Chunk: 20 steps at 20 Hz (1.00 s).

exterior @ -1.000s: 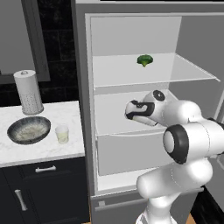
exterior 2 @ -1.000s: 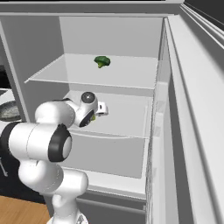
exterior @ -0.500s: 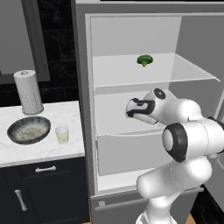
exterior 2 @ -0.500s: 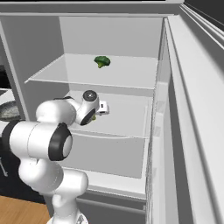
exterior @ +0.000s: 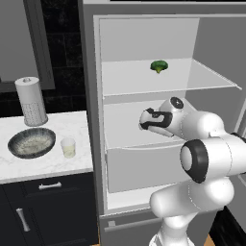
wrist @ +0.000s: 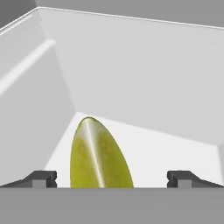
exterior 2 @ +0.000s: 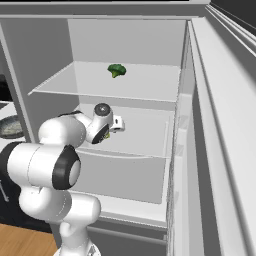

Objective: Grab a lemon wedge from the fridge and one ice cube from the ice bowl, and put them in the glass of lemonade.

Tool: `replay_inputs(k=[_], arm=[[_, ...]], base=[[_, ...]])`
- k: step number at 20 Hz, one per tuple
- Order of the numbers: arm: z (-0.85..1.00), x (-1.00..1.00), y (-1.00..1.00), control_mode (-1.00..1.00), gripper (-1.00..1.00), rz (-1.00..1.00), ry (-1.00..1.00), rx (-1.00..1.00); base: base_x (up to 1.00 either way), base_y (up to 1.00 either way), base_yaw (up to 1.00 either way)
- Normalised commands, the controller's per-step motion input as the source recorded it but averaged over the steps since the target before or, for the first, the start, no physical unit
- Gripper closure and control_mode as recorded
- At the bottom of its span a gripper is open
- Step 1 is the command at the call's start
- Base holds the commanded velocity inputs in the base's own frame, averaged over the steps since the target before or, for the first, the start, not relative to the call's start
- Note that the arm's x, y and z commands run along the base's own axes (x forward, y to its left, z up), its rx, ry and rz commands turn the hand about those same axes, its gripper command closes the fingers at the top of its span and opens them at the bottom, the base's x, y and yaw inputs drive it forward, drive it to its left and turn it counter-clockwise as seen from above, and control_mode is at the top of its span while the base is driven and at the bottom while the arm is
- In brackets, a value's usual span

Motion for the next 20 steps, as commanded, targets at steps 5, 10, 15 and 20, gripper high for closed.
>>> replay_inputs(k=[5,10,15,20], arm=[[-0.29,0.00,0.00,-1.00,-1.00,0.00,0.02,0.00],[-0.21,-0.10,0.00,-1.00,1.00,0.00,0.00,0.02],[-0.08,-0.09,0.00,-1.00,1.00,0.00,0.01,0.00],[0.00,-0.12,0.00,-1.00,1.00,0.00,0.00,0.00]], base=[[0.00,0.00,0.00],[0.00,0.00,0.00],[0.00,0.00,0.00],[0.00,0.00,0.00]])
